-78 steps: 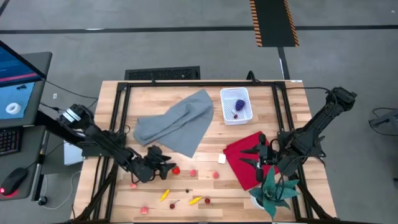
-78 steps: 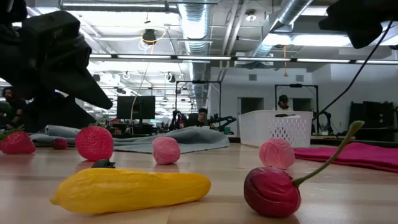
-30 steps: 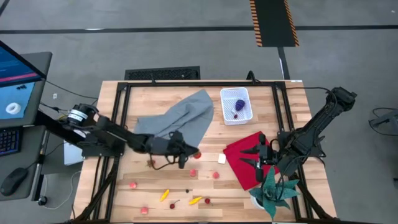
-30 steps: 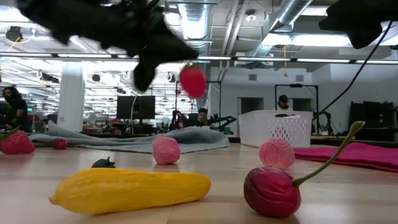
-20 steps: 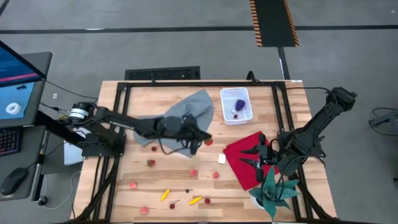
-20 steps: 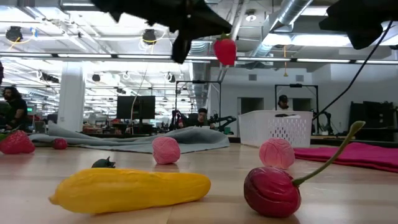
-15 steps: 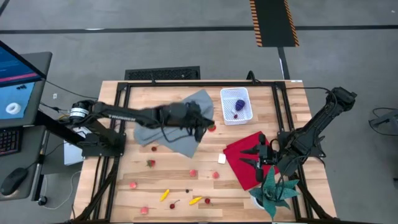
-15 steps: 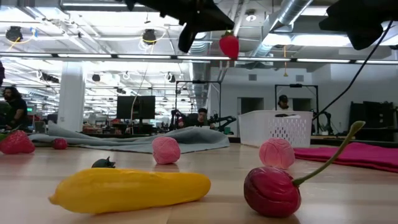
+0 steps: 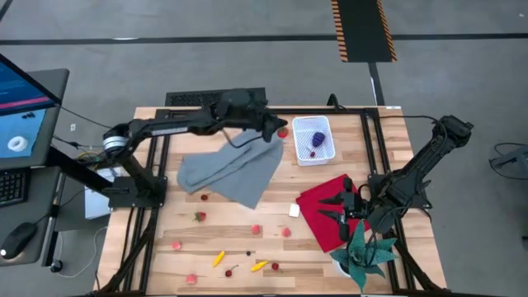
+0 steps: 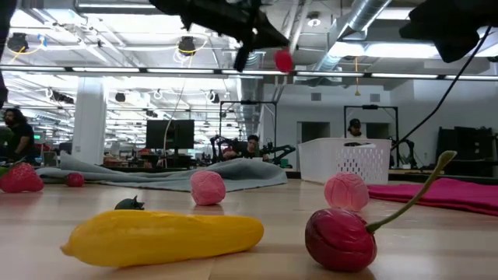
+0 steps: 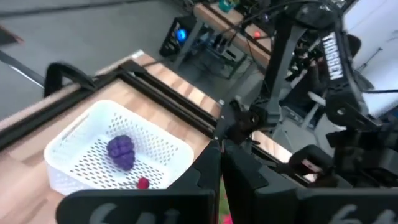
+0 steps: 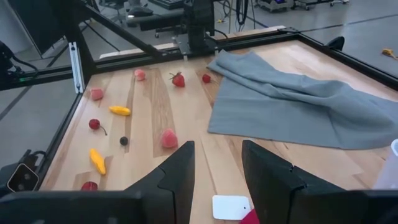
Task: Pick and placing Produce into tupperware
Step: Put the red strawberry into the white bin
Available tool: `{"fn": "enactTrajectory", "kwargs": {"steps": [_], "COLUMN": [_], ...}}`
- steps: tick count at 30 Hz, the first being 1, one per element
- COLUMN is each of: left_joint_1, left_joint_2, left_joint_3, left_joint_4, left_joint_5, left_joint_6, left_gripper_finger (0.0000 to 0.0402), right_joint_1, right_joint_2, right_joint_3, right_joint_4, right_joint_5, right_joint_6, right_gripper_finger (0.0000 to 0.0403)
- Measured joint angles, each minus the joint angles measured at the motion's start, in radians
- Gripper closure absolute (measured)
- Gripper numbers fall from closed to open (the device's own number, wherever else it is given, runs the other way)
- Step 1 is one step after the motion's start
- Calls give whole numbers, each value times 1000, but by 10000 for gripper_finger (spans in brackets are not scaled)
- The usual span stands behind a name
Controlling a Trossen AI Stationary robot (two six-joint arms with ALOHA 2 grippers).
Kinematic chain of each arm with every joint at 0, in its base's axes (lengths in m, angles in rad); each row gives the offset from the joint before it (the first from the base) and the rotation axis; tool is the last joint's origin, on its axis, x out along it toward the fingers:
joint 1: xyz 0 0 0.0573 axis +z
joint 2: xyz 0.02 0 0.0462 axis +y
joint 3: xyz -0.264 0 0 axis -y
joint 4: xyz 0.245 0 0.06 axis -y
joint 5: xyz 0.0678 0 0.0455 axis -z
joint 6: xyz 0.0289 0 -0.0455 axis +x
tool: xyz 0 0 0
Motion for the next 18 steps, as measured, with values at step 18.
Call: {"fn": "enactTrajectory", "kwargs": {"steps": [18], "left_joint_1": [15], "left_joint_2": [544], "left_joint_3": [564], "left_joint_4": [-333], "left_joint_5": [66], "left_joint_6": [67], "left_gripper_finger": [401], "right_joint_1": [1], "right_joint_2": [1], "right_joint_3": [0], "right_joint_4": [-52], "right_joint_5": [-10], "right_joint_6": [62], "right_gripper_finger": [248]}}
